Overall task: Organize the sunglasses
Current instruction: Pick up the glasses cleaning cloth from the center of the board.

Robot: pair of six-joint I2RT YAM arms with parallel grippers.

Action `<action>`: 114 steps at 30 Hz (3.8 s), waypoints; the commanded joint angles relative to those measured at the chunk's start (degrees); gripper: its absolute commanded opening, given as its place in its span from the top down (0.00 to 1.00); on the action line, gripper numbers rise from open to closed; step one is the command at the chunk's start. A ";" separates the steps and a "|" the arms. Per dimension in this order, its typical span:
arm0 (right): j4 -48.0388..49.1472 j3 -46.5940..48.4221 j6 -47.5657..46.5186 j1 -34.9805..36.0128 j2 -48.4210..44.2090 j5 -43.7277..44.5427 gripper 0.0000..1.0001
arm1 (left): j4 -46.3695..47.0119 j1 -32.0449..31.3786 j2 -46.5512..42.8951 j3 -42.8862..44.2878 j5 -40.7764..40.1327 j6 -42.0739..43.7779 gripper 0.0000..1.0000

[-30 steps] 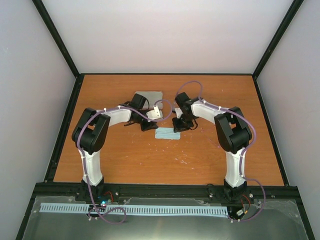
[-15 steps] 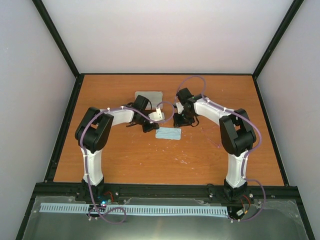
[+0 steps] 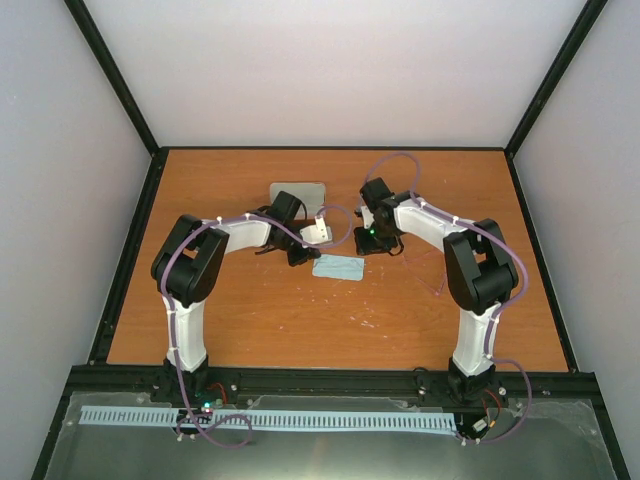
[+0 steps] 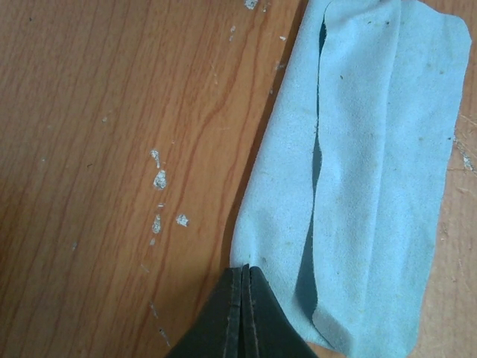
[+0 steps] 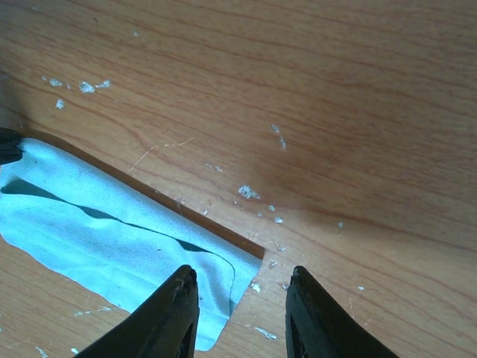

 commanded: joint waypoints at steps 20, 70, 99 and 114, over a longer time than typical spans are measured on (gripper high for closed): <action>-0.40 -1.53 0.51 0.91 4.60 0.98 0.75 | 0.80 -0.73 -0.90 -1.55 -0.81 -0.38 1.00; 20.45 -13.53 0.90 2.12 -10.85 0.60 0.97 | 11.67 -0.78 -12.33 -8.06 -4.07 -6.84 1.00; 27.55 -12.18 1.37 2.13 -9.64 0.38 0.97 | 19.19 -0.81 -15.70 -11.31 -11.19 -10.48 1.00; 25.51 -3.34 -0.33 2.13 -4.15 -2.76 0.97 | 20.03 2.42 -16.17 -11.03 -13.68 -10.56 1.00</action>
